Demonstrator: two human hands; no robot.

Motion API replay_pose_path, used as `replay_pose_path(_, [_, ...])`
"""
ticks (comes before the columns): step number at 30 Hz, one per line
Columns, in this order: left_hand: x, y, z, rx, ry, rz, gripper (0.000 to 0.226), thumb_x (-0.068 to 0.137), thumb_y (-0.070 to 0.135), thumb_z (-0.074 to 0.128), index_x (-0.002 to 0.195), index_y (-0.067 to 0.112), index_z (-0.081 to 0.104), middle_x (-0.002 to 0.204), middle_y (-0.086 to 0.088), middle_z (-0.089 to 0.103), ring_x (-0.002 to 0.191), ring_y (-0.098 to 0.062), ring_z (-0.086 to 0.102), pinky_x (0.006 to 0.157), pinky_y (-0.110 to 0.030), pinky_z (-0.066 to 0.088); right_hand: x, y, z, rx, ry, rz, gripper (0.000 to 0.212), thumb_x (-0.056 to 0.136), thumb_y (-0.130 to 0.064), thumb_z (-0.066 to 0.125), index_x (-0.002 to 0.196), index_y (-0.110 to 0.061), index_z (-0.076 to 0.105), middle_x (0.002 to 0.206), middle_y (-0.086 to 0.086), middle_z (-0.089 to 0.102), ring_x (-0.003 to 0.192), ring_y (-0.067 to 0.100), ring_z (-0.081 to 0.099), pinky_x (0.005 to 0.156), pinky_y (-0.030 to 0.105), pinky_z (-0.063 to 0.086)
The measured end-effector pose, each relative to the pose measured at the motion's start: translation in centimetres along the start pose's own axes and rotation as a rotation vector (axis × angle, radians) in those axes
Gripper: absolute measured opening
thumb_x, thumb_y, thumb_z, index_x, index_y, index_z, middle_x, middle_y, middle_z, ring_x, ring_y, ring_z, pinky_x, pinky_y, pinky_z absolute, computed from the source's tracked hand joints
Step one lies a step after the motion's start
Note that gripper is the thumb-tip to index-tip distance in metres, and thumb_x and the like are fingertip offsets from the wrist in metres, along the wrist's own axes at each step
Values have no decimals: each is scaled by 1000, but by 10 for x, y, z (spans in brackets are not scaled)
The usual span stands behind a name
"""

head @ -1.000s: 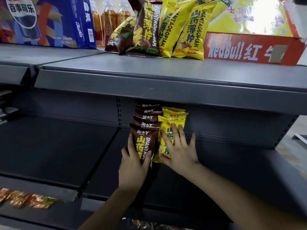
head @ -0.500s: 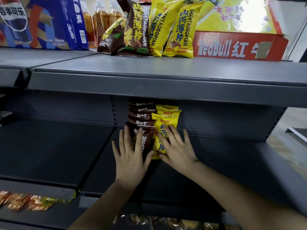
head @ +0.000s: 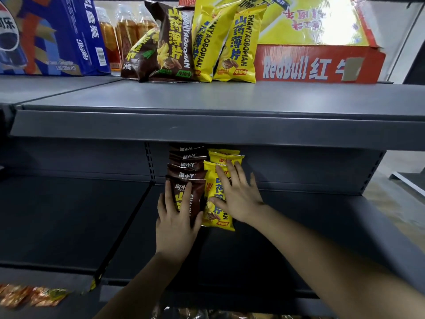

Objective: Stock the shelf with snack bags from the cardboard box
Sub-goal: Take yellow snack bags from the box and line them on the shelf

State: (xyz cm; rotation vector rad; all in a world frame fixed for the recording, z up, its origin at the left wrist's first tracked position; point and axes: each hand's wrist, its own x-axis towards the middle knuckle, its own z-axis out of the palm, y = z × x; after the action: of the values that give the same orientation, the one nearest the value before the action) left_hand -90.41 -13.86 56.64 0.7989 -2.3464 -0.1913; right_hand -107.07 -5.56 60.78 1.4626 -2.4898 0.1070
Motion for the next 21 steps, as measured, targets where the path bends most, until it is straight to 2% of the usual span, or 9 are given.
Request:
replay_pose_path(3, [0, 0, 1, -13, 8, 3, 78, 84, 43, 63, 146, 30, 18, 156, -21, 12, 133, -44, 32, 76, -53, 56, -2, -2, 0, 153, 107, 20, 85, 90, -66, 35, 152, -21, -2, 160, 5, -6, 147, 26, -6, 110, 58, 24])
replay_pose_path(6, [1, -1, 3, -22, 10, -1, 77, 84, 42, 63, 147, 28, 22, 156, -21, 11, 131, -43, 34, 78, -53, 55, 7, -3, -2, 457, 269, 243, 90, 88, -60, 49, 151, -11, 8, 157, 12, 11, 145, 29, 14, 105, 47, 37])
replay_pose_path(8, [1, -2, 4, -27, 7, -6, 75, 84, 42, 62, 148, 27, 26, 156, -20, 10, 131, -42, 33, 80, -53, 55, 18, -1, -2, 796, 213, 358, 90, 88, -49, 59, 149, -6, 10, 150, 16, 27, 138, 29, 32, 105, 40, 38])
replay_pose_path(10, [1, -3, 4, -26, 0, -9, 76, 85, 44, 60, 149, 28, 23, 157, -18, 6, 133, -40, 30, 81, -52, 55, 25, -1, 0, 1064, 98, 368, 79, 90, -39, 62, 146, -7, 15, 142, 11, 43, 129, 27, 46, 103, 35, 40])
replay_pose_path(13, [2, -6, 3, -25, -2, -9, 78, 85, 48, 57, 148, 33, 14, 157, -15, 5, 136, -38, 28, 76, -51, 57, 28, -3, 4, 1129, 53, 372, 68, 92, -37, 60, 140, -9, 21, 131, 2, 50, 124, 24, 51, 97, 28, 39])
replay_pose_path(16, [2, -7, 3, -50, 6, -8, 79, 84, 47, 58, 146, 34, 11, 157, -15, 7, 136, -39, 28, 74, -51, 57, 27, -8, 9, 1133, 68, 375, 61, 93, -40, 57, 137, -10, 26, 128, 3, 54, 119, 23, 54, 90, 26, 39])
replay_pose_path(21, [3, -6, 5, -62, 39, -18, 79, 83, 44, 61, 146, 32, 14, 156, -16, 9, 136, -39, 28, 76, -53, 56, 23, -21, 15, 1274, 107, 479, 50, 95, -42, 52, 133, -13, 33, 129, 5, 55, 119, 24, 55, 93, 30, 43])
